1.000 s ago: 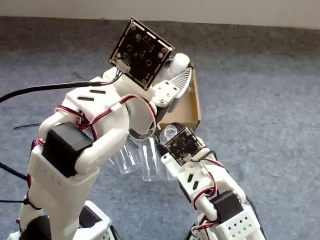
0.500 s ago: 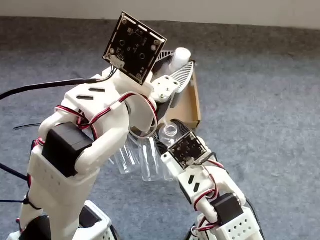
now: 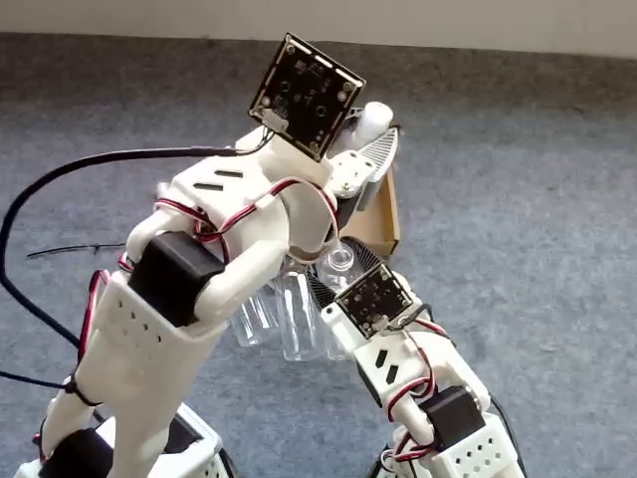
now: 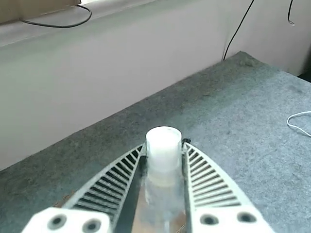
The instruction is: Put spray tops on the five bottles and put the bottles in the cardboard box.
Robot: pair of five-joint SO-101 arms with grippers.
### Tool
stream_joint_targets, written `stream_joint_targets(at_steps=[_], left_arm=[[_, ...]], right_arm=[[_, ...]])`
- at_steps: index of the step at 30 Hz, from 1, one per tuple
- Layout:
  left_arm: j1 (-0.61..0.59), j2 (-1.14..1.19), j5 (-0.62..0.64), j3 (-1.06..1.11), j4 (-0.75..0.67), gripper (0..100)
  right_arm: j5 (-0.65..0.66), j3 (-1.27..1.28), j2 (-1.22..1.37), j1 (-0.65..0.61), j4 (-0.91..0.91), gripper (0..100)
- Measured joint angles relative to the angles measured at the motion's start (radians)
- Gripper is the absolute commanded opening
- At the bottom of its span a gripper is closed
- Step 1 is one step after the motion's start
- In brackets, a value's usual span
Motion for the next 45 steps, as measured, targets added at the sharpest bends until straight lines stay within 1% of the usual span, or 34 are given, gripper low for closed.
stream_joint_targets(at_steps=[4,8,11,14,18,23,28,33,35,40,45], left_arm=[[0.000,0.000,0.008,0.011,-0.002,6],[0.000,0.000,0.008,0.011,0.032,6],[0.000,0.000,0.008,0.011,0.069,6],[0.000,0.000,0.009,0.011,0.075,6],[0.000,0.000,0.011,0.011,0.078,6],[0.002,0.000,0.012,0.091,0.078,6],[0.002,0.000,0.014,0.196,0.049,6],[0.002,0.000,0.014,0.245,0.034,6],[0.002,0.000,0.014,0.253,0.034,8],[0.002,0.000,0.014,0.255,0.034,19],[-0.008,0.000,0.011,0.255,0.035,20]], right_arm=[[0.000,0.000,0.000,0.000,0.000,0.5],[-0.006,0.000,0.000,0.000,0.000,0.5],[-0.052,0.000,0.000,0.000,0.000,0.5],[-0.075,0.000,0.000,0.000,0.000,0.5],[-0.143,0.000,0.000,0.000,-0.061,0.5],[-0.183,0.002,-0.002,0.018,-0.071,0.5],[-0.189,0.002,-0.002,0.023,-0.077,0.5],[-0.189,0.002,-0.002,0.028,-0.080,0.5],[-0.189,0.002,-0.002,0.029,-0.080,0.5],[-0.189,0.002,-0.002,0.032,-0.080,0.5],[-0.189,0.002,-0.002,0.032,-0.080,0.5]])
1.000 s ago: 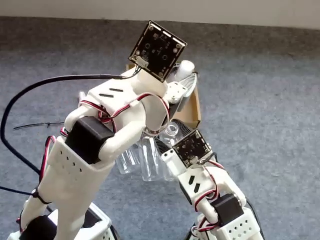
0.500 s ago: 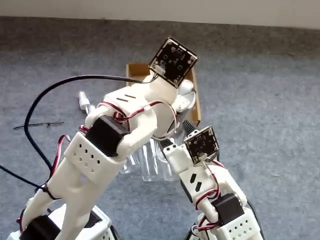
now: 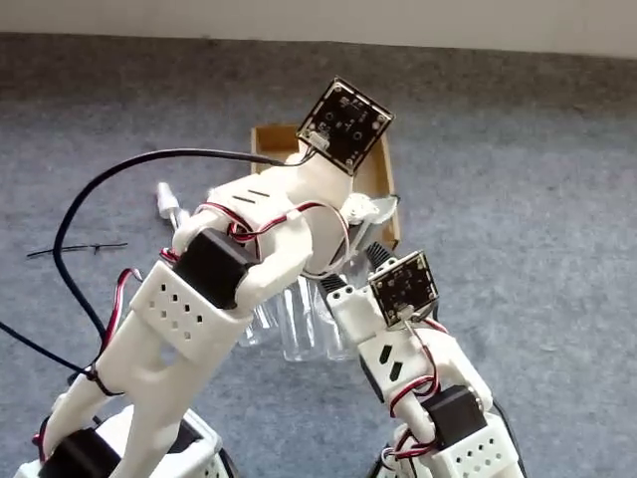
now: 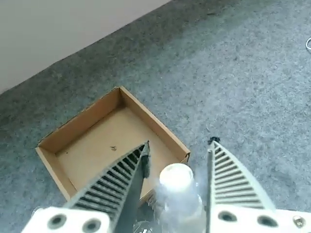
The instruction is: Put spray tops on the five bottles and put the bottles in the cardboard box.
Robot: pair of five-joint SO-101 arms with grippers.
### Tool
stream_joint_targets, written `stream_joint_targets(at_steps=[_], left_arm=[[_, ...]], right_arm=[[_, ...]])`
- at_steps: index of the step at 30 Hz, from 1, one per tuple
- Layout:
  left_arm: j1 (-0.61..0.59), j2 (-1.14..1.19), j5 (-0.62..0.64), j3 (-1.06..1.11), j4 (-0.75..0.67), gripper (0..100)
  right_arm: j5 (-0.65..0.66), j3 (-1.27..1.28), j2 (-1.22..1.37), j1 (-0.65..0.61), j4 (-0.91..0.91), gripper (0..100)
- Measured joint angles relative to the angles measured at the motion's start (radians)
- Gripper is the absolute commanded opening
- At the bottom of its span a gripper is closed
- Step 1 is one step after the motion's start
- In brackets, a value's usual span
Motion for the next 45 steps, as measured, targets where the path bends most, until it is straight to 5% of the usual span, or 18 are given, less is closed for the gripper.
stream_joint_targets(at_steps=[12,24,31,45], left_arm=[[-0.147,-0.104,-0.012,0.000,0.025,20],[-0.170,-0.112,-0.048,0.000,0.025,20],[-0.310,-0.112,-0.051,0.000,0.025,20],[-0.180,-0.114,-0.153,0.137,0.002,20]], right_arm=[[-0.003,-0.002,-0.005,0.002,-0.002,0.5],[-0.003,-0.002,-0.005,0.002,-0.002,0.5],[-0.003,-0.002,-0.005,0.098,-0.040,0.4],[-0.003,-0.002,-0.005,0.106,-0.060,0.4]])
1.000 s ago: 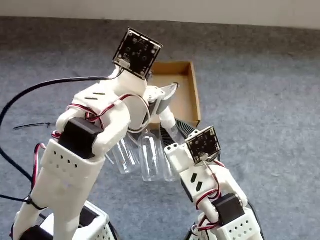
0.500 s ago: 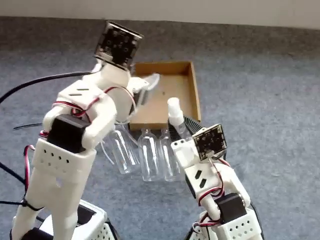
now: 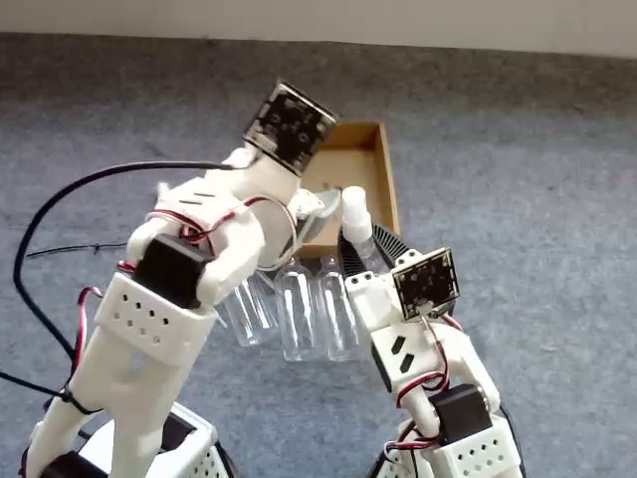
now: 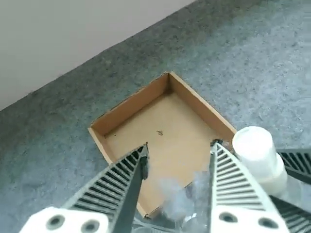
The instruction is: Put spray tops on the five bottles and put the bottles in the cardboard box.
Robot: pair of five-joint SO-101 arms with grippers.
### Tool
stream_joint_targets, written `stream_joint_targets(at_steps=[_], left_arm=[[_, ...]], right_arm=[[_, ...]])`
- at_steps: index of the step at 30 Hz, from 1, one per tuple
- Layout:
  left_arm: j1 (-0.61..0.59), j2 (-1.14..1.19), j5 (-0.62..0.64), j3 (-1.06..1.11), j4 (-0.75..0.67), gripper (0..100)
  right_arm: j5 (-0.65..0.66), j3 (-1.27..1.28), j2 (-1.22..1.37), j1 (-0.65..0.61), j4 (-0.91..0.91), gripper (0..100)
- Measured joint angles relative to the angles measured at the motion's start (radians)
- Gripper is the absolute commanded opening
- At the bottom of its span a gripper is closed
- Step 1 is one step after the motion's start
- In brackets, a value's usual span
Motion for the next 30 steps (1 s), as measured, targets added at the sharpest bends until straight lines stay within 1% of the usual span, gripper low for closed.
stream_joint_targets(at_steps=[4,6,9,13,17,22,25,30], left_arm=[[0.015,0.000,-0.044,0.026,-0.003,20],[-0.011,-0.002,-0.046,0.021,-0.003,20],[-0.112,0.000,-0.046,-0.003,-0.003,20],[-0.327,0.000,-0.046,-0.006,-0.003,20],[-0.532,-0.003,-0.025,0.109,-0.003,20],[-0.710,-0.003,0.002,0.319,-0.026,20],[-0.750,-0.003,0.034,0.443,-0.095,20],[-0.758,-0.003,0.072,0.658,-0.278,20]], right_arm=[[0.000,0.000,0.000,0.000,0.000,0.4],[0.000,0.000,0.000,0.003,-0.002,0.4],[0.000,0.000,0.014,0.006,-0.003,0.4],[0.000,-0.032,0.138,0.035,-0.061,0.4],[0.000,-0.164,0.385,0.034,-0.164,0.4],[-0.011,-0.420,0.760,0.034,-0.301,0.4],[-0.058,-0.606,0.971,0.034,-0.338,0.4],[-0.097,-0.884,1.289,0.023,-0.377,0.5]])
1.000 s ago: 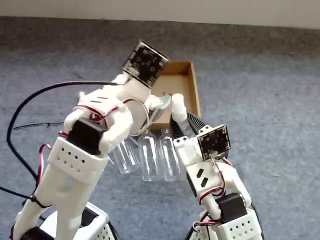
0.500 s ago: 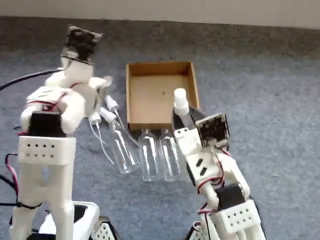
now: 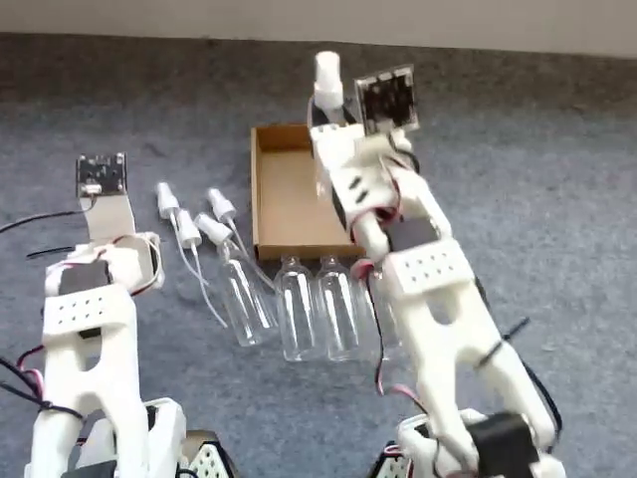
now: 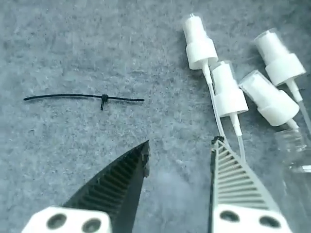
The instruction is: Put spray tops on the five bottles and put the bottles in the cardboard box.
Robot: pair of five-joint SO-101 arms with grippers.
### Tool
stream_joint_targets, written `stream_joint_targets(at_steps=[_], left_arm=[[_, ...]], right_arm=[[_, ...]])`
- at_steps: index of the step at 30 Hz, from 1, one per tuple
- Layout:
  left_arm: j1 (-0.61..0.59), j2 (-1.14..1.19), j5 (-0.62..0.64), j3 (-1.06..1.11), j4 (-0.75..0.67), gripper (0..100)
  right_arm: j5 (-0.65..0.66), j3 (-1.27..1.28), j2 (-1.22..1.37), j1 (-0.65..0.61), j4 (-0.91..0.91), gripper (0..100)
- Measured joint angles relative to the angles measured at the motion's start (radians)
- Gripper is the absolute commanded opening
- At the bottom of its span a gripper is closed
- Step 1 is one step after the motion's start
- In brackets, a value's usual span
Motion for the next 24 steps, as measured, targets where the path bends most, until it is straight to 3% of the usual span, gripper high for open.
stream_joint_targets(at_steps=[4,8,11,18,24], left_arm=[[0.000,0.000,0.003,0.097,-0.124,20],[0.000,0.000,0.003,0.146,-0.201,20],[0.000,0.000,0.003,0.149,-0.221,20],[0.002,0.000,0.003,0.152,-0.224,20],[0.026,0.000,0.003,0.152,-0.224,20]], right_arm=[[0.005,-0.169,0.250,-0.037,-0.052,0.5],[0.133,-0.325,0.482,-0.055,-0.112,0.5],[0.157,-0.416,0.626,-0.061,-0.187,0.5],[-0.026,-0.505,0.813,-0.061,-0.370,0.4],[-0.049,-0.505,0.847,-0.061,-0.466,0.4]])
